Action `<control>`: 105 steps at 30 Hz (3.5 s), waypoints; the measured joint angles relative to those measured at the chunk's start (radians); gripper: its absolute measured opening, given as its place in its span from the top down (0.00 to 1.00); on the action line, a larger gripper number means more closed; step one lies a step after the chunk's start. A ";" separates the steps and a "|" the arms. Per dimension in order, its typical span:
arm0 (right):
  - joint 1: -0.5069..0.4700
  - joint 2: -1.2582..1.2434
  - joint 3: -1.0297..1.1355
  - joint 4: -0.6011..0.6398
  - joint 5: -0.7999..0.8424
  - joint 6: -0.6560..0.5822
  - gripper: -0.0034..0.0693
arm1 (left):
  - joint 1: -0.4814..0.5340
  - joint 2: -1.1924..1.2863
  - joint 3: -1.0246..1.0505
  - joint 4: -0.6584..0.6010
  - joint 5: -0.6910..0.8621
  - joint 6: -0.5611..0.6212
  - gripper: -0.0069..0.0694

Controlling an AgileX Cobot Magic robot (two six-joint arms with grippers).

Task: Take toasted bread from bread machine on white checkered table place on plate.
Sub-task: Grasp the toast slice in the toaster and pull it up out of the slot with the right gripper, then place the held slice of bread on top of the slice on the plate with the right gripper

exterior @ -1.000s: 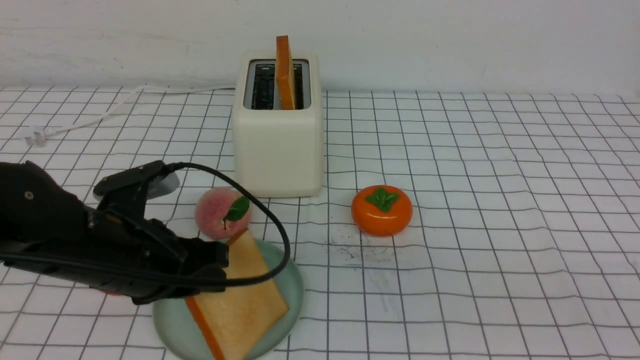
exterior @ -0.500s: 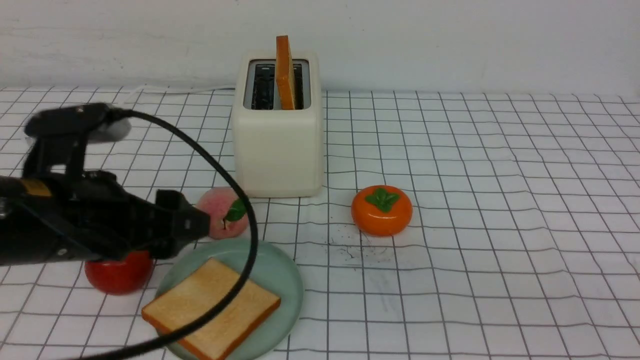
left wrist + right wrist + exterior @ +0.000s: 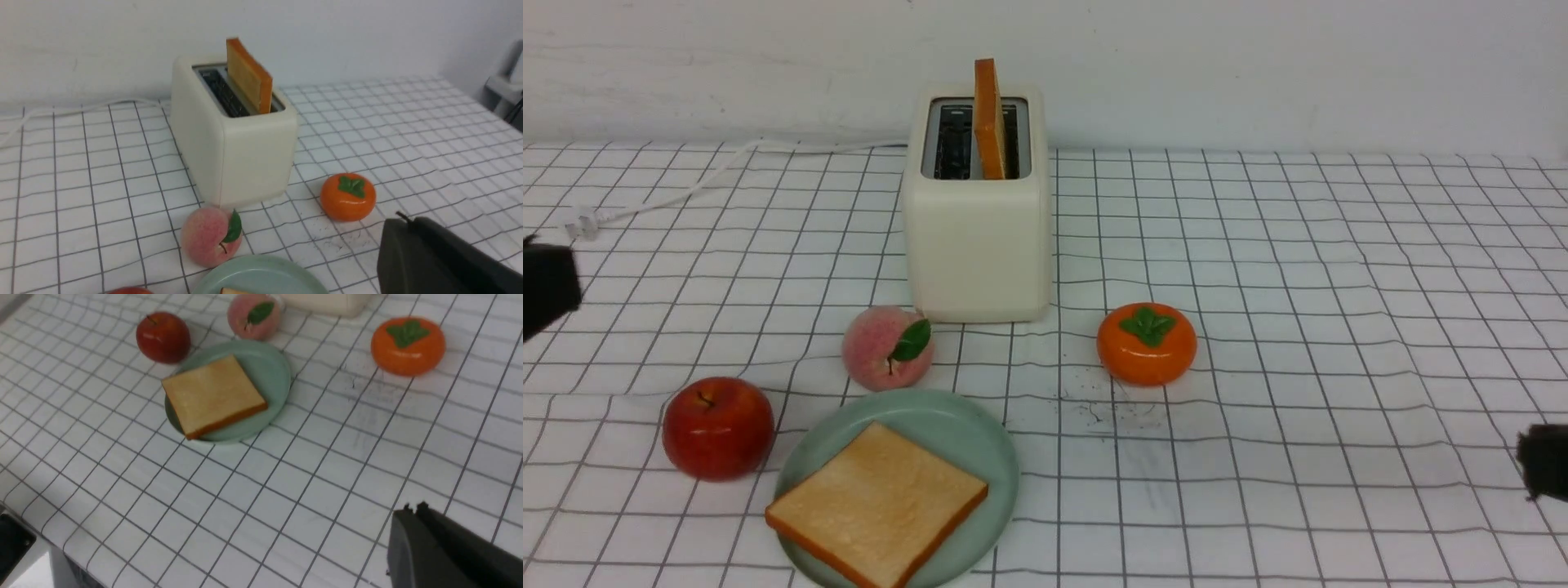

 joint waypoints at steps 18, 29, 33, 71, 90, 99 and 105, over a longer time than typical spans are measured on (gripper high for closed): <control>0.495 0.827 -0.707 -0.414 -0.114 0.317 0.88 | 0.000 -0.166 0.000 0.020 0.136 -0.083 0.93; 0.476 1.205 -1.059 -0.728 -0.362 0.570 0.27 | 0.000 -0.166 0.000 0.019 0.142 -0.083 0.93; 0.457 1.298 -1.114 -0.820 -0.495 0.630 0.16 | 0.000 -0.166 0.000 0.020 0.144 -0.083 0.93; 0.439 1.487 -1.185 -1.491 -0.734 1.244 0.79 | 0.000 -0.166 0.000 0.020 0.144 -0.083 0.93; 0.611 0.935 -1.196 -0.532 0.182 0.243 0.79 | 0.000 -0.166 0.000 0.024 0.178 -0.083 0.93; 0.475 0.945 -0.910 0.016 0.120 -0.006 0.79 | 0.000 -0.166 0.000 0.031 0.181 -0.083 0.93; 0.475 0.985 -0.602 0.365 -0.160 -0.275 0.79 | 0.000 -0.166 0.000 0.031 0.182 -0.083 0.93</control>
